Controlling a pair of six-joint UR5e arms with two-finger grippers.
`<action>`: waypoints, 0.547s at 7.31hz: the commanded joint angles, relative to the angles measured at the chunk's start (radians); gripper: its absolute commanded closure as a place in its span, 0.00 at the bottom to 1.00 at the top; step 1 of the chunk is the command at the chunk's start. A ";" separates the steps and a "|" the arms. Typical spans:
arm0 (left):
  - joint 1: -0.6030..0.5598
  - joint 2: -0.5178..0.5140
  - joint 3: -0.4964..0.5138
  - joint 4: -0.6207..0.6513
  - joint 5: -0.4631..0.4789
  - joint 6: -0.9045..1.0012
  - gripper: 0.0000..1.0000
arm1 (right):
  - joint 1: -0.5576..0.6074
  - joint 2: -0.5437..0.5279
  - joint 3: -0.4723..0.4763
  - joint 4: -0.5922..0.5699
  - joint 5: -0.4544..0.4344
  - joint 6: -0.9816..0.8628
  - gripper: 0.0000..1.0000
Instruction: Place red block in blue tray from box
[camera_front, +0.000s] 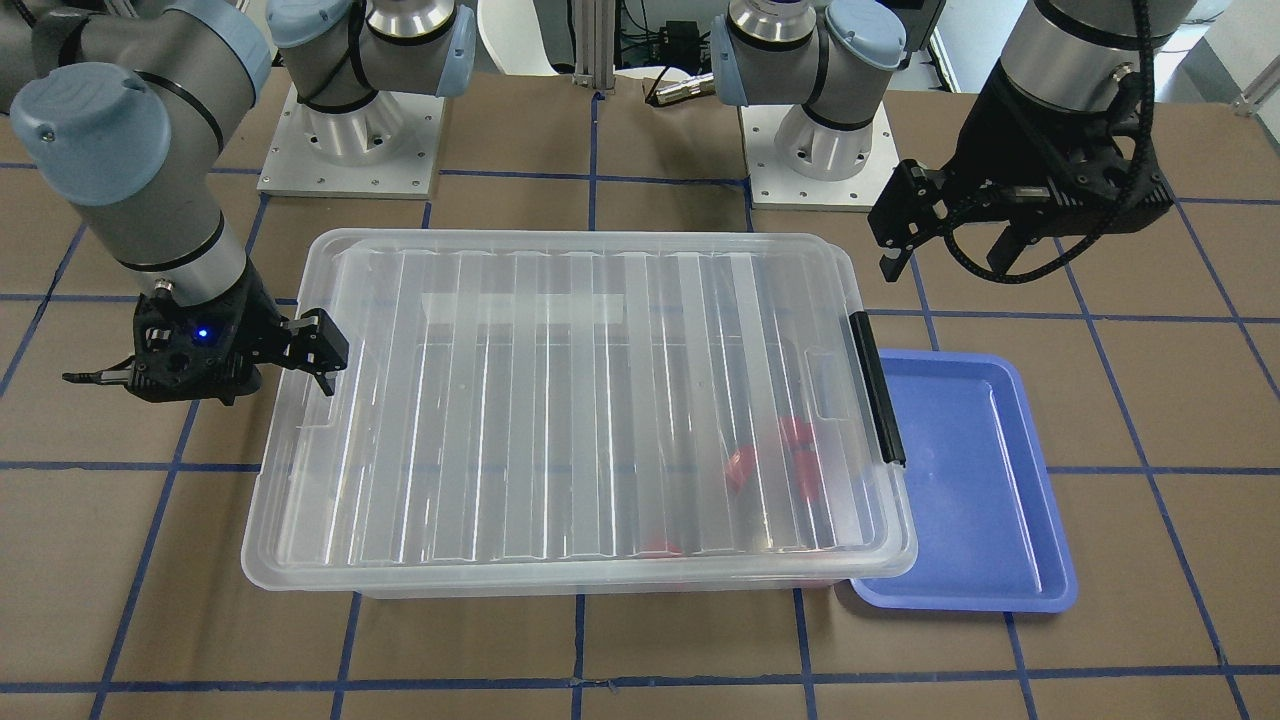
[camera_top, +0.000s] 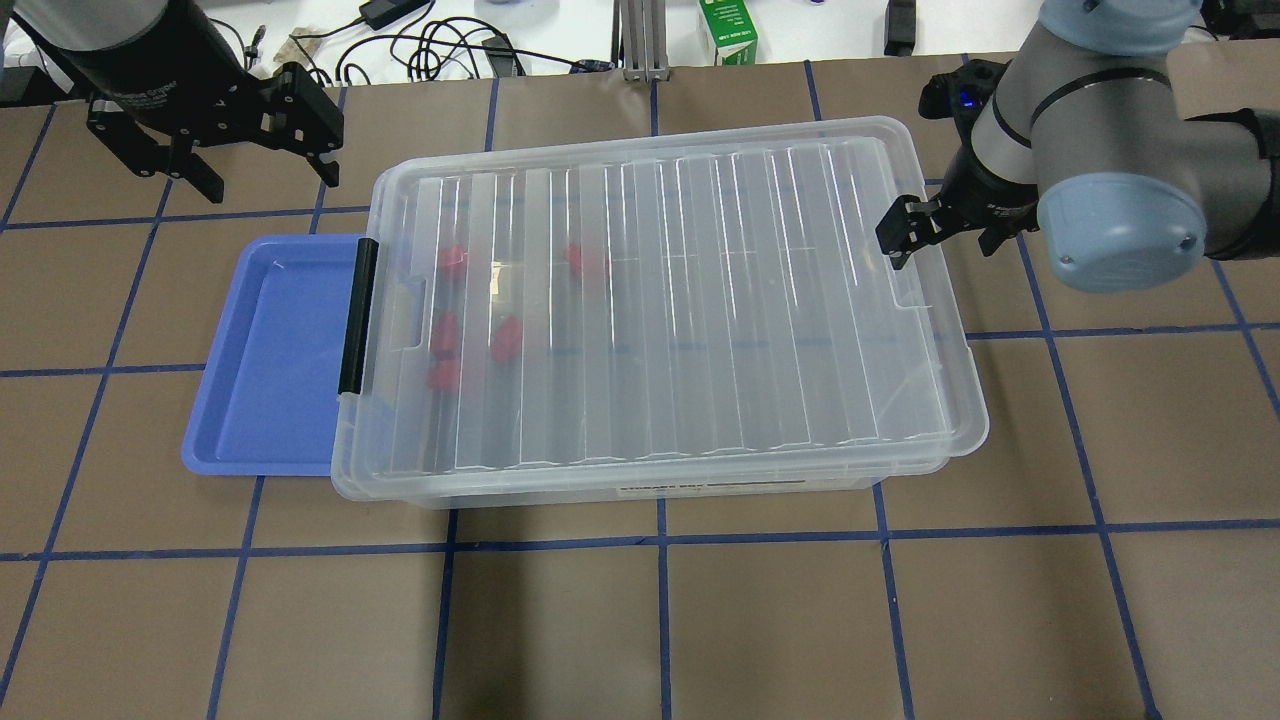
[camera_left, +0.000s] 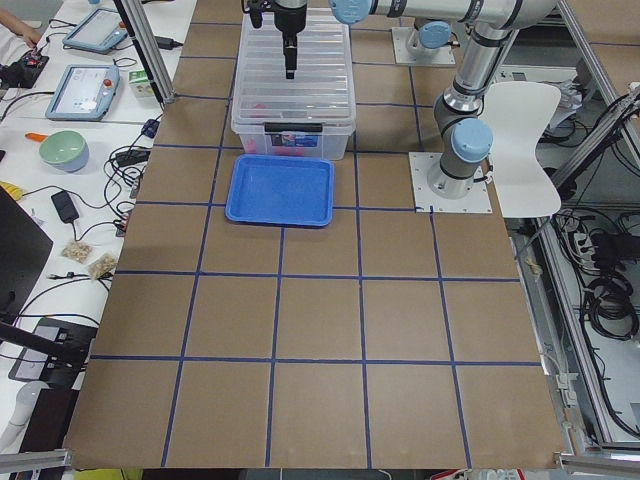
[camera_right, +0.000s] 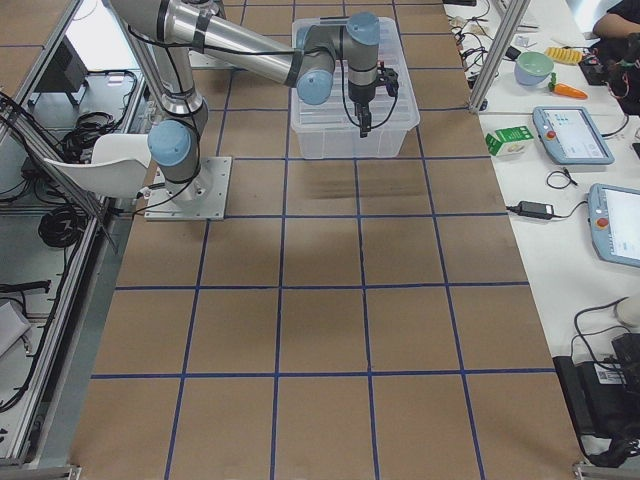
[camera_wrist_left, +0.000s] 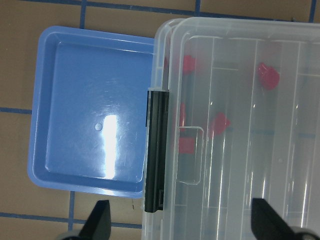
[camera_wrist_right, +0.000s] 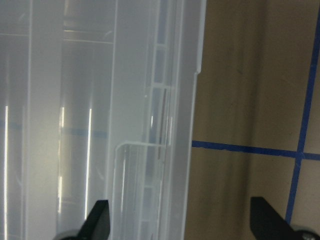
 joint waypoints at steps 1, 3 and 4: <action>0.000 0.002 0.001 0.001 0.005 0.004 0.00 | -0.006 0.011 0.008 -0.020 0.002 -0.005 0.00; 0.000 0.002 0.001 0.001 0.003 0.001 0.00 | -0.067 0.048 -0.033 -0.012 0.008 -0.021 0.00; 0.000 0.007 0.000 0.001 -0.001 0.001 0.00 | -0.088 0.052 -0.041 -0.009 0.008 -0.033 0.00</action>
